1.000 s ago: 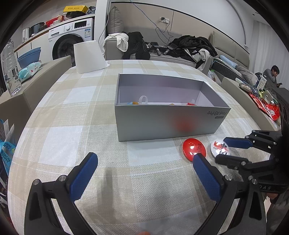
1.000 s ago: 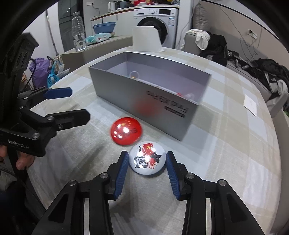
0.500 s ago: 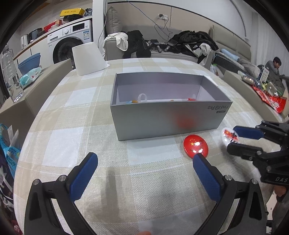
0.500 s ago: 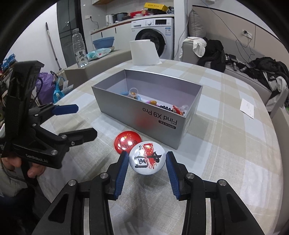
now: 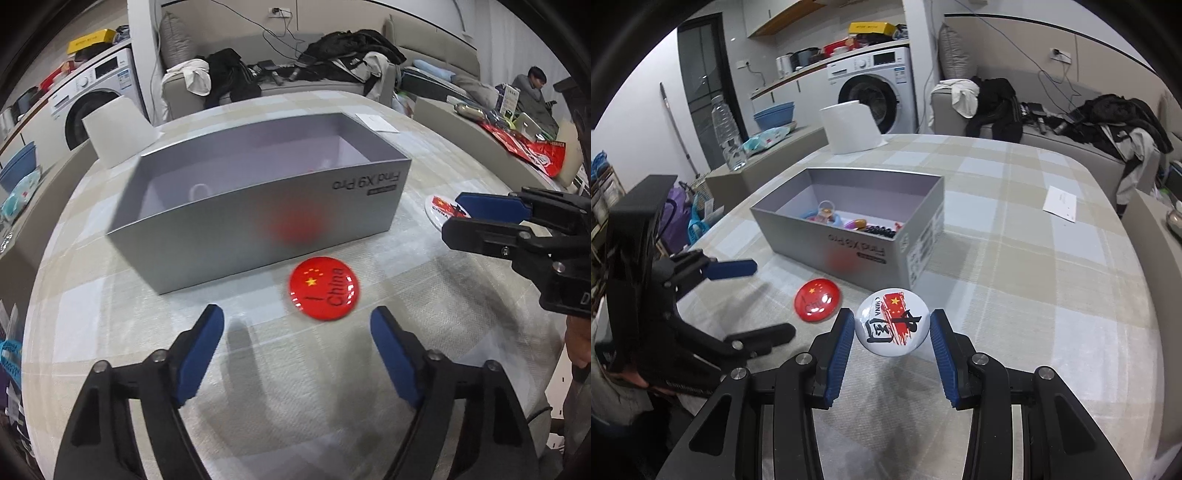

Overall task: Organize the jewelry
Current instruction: 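Lower the left gripper onto the red China badge and close while the right gripper holds the white badge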

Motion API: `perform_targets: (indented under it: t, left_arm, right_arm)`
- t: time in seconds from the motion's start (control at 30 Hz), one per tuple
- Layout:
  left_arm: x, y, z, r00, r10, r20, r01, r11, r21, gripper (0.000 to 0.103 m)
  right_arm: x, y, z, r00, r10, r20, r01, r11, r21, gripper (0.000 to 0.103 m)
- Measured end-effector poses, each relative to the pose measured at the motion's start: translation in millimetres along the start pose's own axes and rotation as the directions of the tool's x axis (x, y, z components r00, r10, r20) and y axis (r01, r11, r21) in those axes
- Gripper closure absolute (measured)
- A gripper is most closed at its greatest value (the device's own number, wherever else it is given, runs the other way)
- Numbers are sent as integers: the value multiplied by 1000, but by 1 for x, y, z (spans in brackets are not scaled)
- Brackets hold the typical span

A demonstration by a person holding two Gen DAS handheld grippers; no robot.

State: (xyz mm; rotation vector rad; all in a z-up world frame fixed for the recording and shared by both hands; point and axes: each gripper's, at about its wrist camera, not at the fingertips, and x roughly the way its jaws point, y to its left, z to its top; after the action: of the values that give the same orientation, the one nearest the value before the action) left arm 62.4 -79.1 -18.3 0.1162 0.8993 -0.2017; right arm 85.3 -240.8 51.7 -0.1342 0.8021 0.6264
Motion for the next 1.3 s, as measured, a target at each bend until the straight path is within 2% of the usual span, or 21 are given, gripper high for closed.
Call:
perform_targets:
  t: [0.07, 0.17, 0.23, 0.3, 0.67, 0.7, 0.77, 0.8, 1.03, 1.13, 1.17, 1.2, 1.3]
  left_arm:
    - [3, -2, 4, 1000, -14, -11, 14, 1000, 5, 35]
    - [5, -2, 7, 999, -40, -15, 40, 999, -9, 39]
    - [5, -2, 8, 999, -42, -7, 42, 999, -6, 46]
    - [3, -3, 8, 999, -51, 2, 51, 999, 2, 66]
    - [-4, 0, 2, 998, -54, 24, 54, 999, -2, 67]
    - [-5, 0, 2, 998, -49, 29, 49, 999, -3, 79]
    - [-12, 2, 3, 998, -40, 55, 41, 999, -14, 91]
    - [-14, 4, 3, 997, -41, 59, 42, 999, -21, 92]
    - [-12, 7, 3, 998, -42, 46, 44, 998, -36, 90]
    - [-11, 4, 3, 998, -44, 44, 45, 999, -26, 69]
    - [-11, 4, 3, 998, -43, 48, 44, 999, -22, 55]
    - [-10, 2, 4, 998, -38, 50, 39, 999, -18, 45]
    - [-6, 0, 5, 999, -33, 42, 34, 999, -10, 43]
  right_arm:
    - [-1, -2, 1, 1000, 1, 4, -1, 1000, 5, 62]
    - [-2, -1, 2, 1000, 4, 8, -4, 1000, 5, 62]
    - [-3, 0, 2, 1000, 8, 10, -8, 1000, 2, 62]
    - [-3, 0, 2, 1000, 10, 10, -10, 1000, 0, 62]
    - [-1, 3, 0, 1000, 18, 7, -18, 1000, -8, 62]
    - [-1, 3, 0, 1000, 19, 8, -19, 1000, -8, 62]
    - [-2, 3, 1, 1000, 23, 13, -23, 1000, -10, 62]
    - [-4, 4, 1, 999, 27, 20, -27, 1000, -10, 62]
    - [-4, 7, 1, 999, 27, 20, -26, 1000, -16, 62]
    - [-5, 7, 1, 999, 26, 24, -25, 1000, -17, 62]
    - [-5, 7, 2, 999, 25, 24, -24, 1000, -15, 62]
    - [-5, 6, 1, 999, 23, 24, -23, 1000, -13, 62]
    - [-5, 4, 1, 999, 22, 23, -22, 1000, -8, 62]
